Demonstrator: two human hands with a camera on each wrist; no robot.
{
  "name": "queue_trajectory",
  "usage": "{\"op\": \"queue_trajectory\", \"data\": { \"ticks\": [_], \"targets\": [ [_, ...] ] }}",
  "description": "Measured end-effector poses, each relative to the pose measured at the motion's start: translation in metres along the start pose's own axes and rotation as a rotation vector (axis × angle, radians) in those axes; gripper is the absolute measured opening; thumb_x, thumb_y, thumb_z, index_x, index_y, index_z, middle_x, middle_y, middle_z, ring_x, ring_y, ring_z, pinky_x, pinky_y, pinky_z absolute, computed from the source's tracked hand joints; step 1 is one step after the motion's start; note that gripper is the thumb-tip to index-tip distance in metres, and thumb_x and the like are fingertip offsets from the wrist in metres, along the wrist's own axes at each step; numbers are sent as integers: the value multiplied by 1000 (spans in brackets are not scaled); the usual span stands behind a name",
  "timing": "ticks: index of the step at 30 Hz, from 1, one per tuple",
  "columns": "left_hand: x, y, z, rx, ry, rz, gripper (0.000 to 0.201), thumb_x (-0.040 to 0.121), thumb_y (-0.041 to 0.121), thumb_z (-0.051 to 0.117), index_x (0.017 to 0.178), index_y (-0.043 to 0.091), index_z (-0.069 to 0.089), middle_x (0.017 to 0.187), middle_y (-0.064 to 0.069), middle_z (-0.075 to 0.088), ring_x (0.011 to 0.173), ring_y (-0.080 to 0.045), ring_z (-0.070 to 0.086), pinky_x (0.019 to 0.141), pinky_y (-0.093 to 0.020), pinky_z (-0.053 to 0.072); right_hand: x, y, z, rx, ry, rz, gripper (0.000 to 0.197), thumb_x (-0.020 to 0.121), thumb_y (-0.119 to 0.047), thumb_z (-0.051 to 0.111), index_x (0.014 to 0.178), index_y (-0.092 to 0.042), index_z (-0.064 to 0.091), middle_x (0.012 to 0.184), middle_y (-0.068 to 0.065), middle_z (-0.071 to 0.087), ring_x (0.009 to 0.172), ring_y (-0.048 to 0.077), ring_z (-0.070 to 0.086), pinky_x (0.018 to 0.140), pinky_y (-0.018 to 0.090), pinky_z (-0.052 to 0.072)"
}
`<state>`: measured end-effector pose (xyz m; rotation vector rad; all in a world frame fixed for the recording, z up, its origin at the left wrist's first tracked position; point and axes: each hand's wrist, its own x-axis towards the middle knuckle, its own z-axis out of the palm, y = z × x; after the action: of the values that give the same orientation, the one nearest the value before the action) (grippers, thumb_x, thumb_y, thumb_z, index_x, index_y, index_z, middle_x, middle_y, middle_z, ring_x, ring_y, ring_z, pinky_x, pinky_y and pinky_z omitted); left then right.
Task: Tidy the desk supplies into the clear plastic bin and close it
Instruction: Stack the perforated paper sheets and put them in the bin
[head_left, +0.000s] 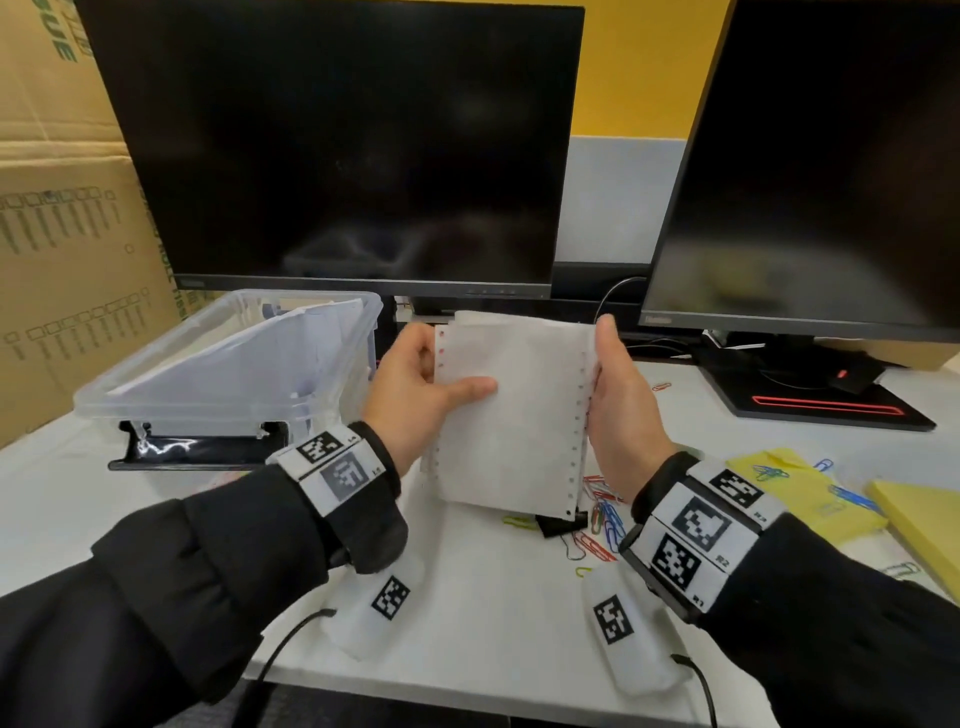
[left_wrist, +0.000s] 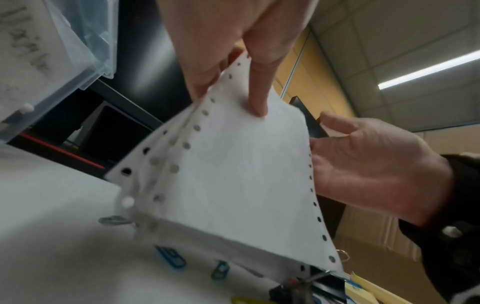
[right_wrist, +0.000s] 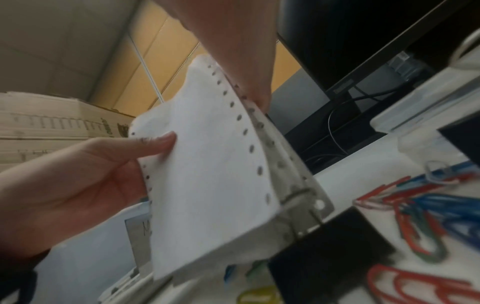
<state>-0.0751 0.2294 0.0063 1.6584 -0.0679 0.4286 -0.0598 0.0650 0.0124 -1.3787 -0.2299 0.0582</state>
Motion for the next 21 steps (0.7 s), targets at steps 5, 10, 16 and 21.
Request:
{"op": "queue_trajectory", "data": {
  "ticks": [5, 10, 16, 21],
  "targets": [
    [0, 0, 2, -53, 34, 96, 63, 68, 9, 80, 113, 31, 41, 95, 13, 58, 84, 1, 61, 67, -14, 55, 0, 7, 0, -249, 1, -173, 46, 88, -1, 53, 123, -27, 38, 126, 1, 48, 111, 19, 54, 79, 26, 54],
    [-1, 3, 6, 1, 26, 116, 13, 80, 28, 69, 88, 32, 60, 95, 18, 58, 92, 0, 56, 75, -20, 51, -4, 12, 2, -287, -29, -317, 51, 84, 5, 54, 114, -34, 44, 126, 0, 46, 110, 19, 54, 82, 35, 57],
    [7, 3, 8, -22, 89, 15, 25, 78, 40, 68, 62, 25, 56, 81, 4, 63, 83, -15, 61, 77, -35, 51, -4, 8, 1, -211, -33, -338, 20, 79, -19, 69, 91, -30, 58, 99, -10, 59, 93, 12, 60, 69, 21, 55],
    [7, 5, 18, -33, 97, 61, 41, 75, 35, 73, 54, 19, 42, 64, -2, 54, 66, -15, 55, 64, -33, 48, -2, 11, 3, -200, 30, -276, 26, 69, -18, 79, 87, -28, 62, 96, -9, 63, 97, 18, 61, 79, 35, 55]
  ]
}}
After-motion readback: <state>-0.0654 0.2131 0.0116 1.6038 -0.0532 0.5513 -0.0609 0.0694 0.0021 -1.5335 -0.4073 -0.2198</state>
